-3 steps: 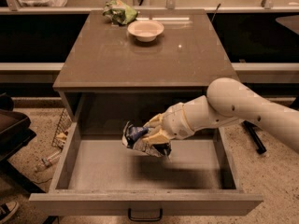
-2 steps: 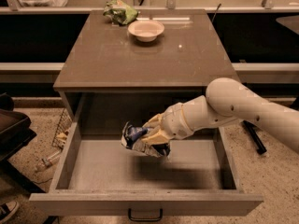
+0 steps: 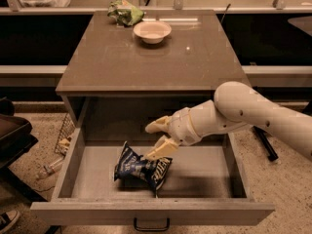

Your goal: Place blue chip bag into top drawer

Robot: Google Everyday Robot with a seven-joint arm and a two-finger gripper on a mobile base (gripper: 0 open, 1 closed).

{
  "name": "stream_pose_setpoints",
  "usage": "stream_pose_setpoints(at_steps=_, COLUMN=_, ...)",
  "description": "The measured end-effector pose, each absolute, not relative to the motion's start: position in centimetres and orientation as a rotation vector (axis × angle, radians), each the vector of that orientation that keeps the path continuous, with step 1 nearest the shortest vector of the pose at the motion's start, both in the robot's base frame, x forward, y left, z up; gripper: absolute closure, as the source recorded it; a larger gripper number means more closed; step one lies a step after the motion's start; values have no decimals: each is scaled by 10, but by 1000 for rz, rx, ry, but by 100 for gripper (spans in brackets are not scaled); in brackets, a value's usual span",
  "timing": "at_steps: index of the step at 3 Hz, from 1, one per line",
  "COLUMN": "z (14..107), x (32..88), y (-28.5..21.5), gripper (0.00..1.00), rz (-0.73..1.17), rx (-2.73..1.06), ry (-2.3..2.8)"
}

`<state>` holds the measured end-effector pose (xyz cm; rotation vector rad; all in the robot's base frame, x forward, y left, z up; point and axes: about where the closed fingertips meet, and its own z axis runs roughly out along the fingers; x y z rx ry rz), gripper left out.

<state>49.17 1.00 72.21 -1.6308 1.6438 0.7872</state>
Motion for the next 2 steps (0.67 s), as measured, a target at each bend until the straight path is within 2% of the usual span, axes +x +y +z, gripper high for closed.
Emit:
stream_pose_setpoints(at_steps=1, z=722, x=491, y=12, gripper=0, rz=790, rx=-1634, ry=1642)
stream_pose_setpoints(at_steps=2, z=722, x=491, y=12, gripper=0, rz=790, rx=-1634, ry=1642)
